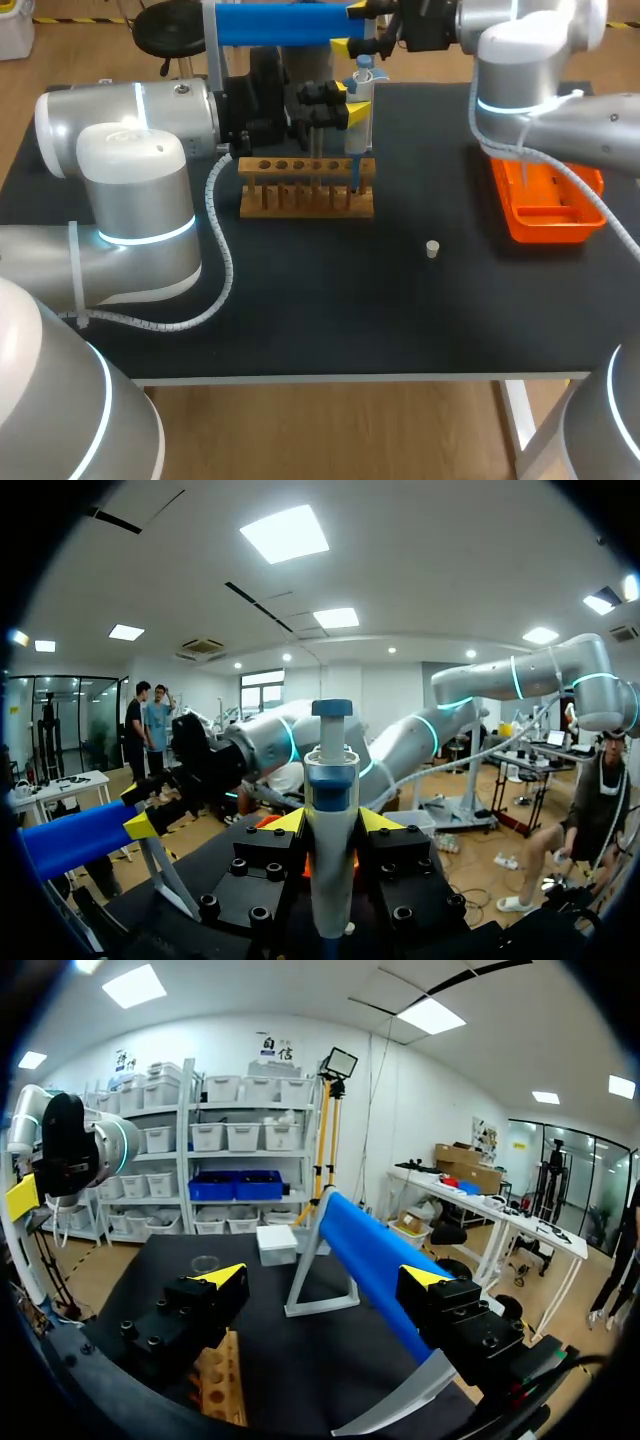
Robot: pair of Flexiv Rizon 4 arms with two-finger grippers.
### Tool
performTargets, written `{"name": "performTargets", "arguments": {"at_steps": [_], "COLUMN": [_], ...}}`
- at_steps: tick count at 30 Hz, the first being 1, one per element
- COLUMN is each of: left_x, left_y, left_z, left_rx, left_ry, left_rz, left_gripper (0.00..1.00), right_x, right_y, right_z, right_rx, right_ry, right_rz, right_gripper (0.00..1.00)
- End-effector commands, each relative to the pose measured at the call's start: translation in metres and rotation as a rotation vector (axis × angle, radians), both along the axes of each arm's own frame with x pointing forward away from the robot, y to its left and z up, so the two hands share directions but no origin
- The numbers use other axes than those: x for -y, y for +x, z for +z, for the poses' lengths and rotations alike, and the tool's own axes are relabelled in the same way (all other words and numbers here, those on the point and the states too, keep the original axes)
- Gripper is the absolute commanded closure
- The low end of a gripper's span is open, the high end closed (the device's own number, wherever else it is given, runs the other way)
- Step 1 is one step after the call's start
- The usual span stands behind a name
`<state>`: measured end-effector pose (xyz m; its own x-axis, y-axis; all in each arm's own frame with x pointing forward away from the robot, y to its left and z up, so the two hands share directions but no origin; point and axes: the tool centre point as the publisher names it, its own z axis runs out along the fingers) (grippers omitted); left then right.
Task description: Invert the test tube, pick up the pipette, mount the tip to pipette, aspirate from beaker and dispense into the tube, eject the tip, return the pipette, and cap with the stopper.
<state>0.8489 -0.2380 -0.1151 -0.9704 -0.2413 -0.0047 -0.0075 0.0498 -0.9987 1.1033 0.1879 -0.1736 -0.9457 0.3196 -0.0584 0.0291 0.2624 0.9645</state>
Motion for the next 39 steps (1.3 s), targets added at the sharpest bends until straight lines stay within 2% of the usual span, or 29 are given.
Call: {"name": "performTargets", "arguments": {"at_steps": [1,33,39], "left_x": [0.002,0.002,-0.021], "left_y": [0.000,0.000,0.005], "left_z": [-0.001,-0.001,-0.003], "left_rx": [0.003,0.003,-0.015], "left_ry": [-0.004,-0.004,0.036], "left_rz": [0.005,0.005,0.059], "left_gripper": [1.00,1.00,1.00], "right_x": [-0.003,-0.002,-0.002], "right_y": [0.003,0.001,0.001], "right_z": [-0.001,0.001,0.001], "right_rx": [0.003,0.016,0.016], "right_ry": [-0.002,-0.003,-0.003], "right_rz": [-0.002,-0.002,-0.002], "right_gripper": [0.00,0.00,0.00]}}
